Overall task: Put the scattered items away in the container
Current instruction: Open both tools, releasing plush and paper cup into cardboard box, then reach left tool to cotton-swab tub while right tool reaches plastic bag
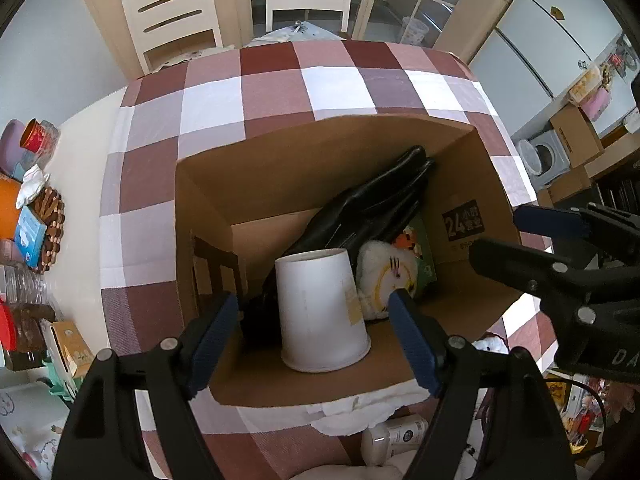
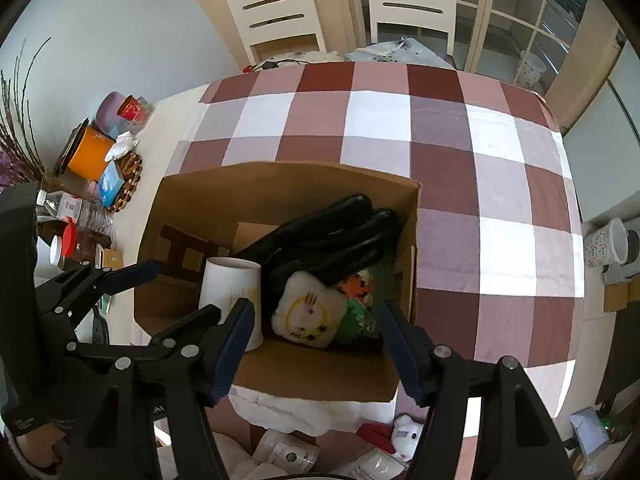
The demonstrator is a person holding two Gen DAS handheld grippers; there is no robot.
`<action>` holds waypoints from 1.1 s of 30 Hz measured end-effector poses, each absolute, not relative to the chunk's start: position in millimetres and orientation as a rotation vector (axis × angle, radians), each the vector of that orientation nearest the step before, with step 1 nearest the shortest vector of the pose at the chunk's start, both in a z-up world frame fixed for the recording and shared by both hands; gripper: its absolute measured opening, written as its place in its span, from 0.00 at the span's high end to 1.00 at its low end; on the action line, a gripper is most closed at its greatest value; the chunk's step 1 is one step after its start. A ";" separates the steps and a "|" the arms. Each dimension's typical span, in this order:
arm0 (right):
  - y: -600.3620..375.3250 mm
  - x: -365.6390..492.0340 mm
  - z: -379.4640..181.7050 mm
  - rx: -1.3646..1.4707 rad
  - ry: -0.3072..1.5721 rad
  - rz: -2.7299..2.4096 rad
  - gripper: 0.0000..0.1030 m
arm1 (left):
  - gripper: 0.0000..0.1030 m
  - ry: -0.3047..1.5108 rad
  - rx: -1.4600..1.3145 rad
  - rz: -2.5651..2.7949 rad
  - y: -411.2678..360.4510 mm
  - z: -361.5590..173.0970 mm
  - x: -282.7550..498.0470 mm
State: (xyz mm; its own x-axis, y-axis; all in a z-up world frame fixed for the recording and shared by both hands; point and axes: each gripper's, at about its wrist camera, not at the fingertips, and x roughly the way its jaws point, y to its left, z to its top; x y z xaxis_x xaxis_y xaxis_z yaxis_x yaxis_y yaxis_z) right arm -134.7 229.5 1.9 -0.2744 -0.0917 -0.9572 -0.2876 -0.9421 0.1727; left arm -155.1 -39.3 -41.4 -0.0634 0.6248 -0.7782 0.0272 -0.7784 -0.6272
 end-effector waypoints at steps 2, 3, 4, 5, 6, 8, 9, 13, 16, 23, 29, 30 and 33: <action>230.8 -131.6 2.2 -1.804 0.487 2.354 0.35 | 0.23 -0.695 -1.794 1.893 -41.2 -40.9 -154.4; 230.9 -130.4 2.4 -1.800 0.493 2.347 0.35 | 0.23 -0.694 -1.793 1.892 -42.2 -40.4 -153.6; 231.0 -127.7 2.9 -1.797 0.498 2.344 0.35 | 0.23 -0.695 -1.792 1.891 -43.1 -39.7 -152.5; 231.1 -125.9 3.4 -1.793 0.501 2.341 0.35 | 0.23 -0.695 -1.791 1.890 -44.0 -38.7 -151.1; 231.1 -123.9 4.0 -1.788 0.506 2.336 0.35 | 0.23 -0.694 -1.791 1.890 -44.6 -37.8 -149.8; 230.7 -118.6 5.7 -1.780 0.511 2.331 0.35 | 0.23 -0.687 -1.789 1.888 -45.3 -35.7 -146.3; 230.2 -115.8 7.1 -1.775 0.515 2.329 0.35 | 0.23 -0.684 -1.789 1.886 -45.4 -34.7 -144.4; 228.4 -104.0 12.8 -1.750 0.524 2.324 0.35 | 0.23 -0.696 -1.793 1.874 -49.1 -33.2 -131.9; 226.6 -91.9 19.2 -1.721 0.529 2.322 0.35 | 0.23 -0.703 -1.810 1.870 -55.3 -35.3 -120.0; 220.7 -63.6 24.3 -1.677 0.554 2.298 0.35 | 0.23 -0.709 -1.841 1.859 -69.1 -37.0 -89.1; 208.8 -41.5 20.8 -1.681 0.573 2.274 0.35 | 0.23 -0.679 -1.853 1.807 -67.2 -35.0 -61.1; 206.5 -38.5 20.1 -1.683 0.578 2.268 0.35 | 0.23 -0.674 -1.857 1.794 -65.6 -35.2 -56.7; 199.5 -28.8 16.4 -1.695 0.585 2.250 0.35 | 0.23 -0.650 -1.863 1.754 -58.0 -35.5 -41.5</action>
